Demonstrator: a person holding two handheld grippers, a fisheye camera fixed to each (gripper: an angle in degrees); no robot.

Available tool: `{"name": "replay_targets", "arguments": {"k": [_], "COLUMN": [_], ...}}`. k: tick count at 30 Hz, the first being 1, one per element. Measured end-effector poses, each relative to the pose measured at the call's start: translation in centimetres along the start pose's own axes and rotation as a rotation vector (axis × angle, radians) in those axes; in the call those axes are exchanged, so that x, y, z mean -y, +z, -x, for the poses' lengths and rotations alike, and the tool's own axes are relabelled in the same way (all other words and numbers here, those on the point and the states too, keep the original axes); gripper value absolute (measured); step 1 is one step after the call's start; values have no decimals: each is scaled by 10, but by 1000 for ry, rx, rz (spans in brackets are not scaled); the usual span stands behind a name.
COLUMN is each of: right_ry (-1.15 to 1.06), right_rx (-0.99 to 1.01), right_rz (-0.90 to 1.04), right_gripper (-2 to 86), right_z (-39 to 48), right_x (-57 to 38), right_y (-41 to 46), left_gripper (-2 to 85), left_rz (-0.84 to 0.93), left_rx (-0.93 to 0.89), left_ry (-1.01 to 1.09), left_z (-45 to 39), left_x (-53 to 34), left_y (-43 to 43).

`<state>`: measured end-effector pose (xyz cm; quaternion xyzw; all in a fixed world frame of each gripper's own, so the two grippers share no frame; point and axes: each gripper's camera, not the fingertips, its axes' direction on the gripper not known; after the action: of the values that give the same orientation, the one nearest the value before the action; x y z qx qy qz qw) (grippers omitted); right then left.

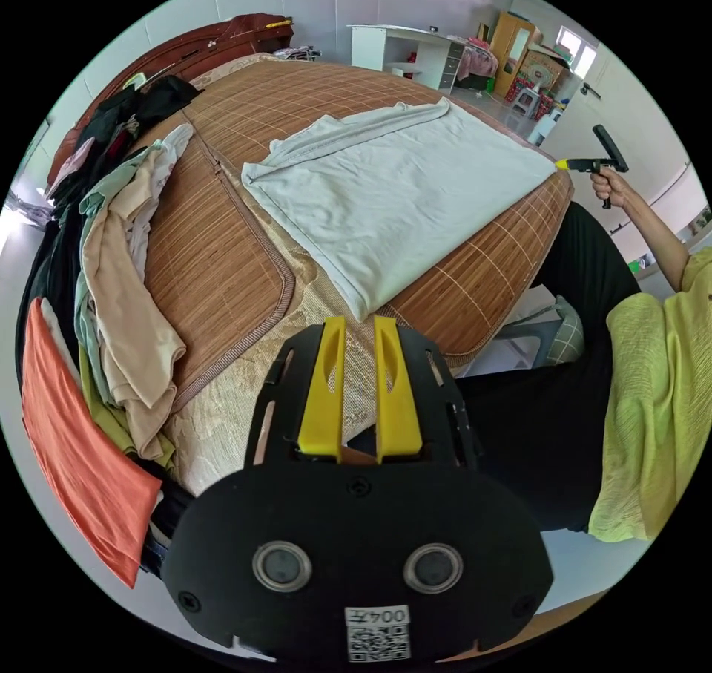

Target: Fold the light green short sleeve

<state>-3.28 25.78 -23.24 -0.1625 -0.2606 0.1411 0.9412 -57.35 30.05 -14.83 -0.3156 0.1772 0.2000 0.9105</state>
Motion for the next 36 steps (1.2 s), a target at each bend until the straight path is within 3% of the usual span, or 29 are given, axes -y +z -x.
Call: {"name": "replay_targets", "arguments": {"k": [9, 16, 30, 36], "right_ry": [-25, -86, -41, -103], "right_rx": [35, -3, 42, -192], "right_rz": [12, 29, 34, -37], "right_gripper": [116, 49, 46, 62], "right_z": [8, 26, 45, 94], "right_x": [5, 6, -18, -28], "right_y": [5, 8, -5, -34], "left_gripper": [70, 26, 34, 37], "left_rz": [55, 46, 16, -91], "left_rx": [29, 49, 33, 227], "left_ry": [74, 106, 39, 49], "left_z": [-19, -31, -67, -105], "left_x": [18, 19, -14, -20], "left_y": [17, 16, 10, -30]}}
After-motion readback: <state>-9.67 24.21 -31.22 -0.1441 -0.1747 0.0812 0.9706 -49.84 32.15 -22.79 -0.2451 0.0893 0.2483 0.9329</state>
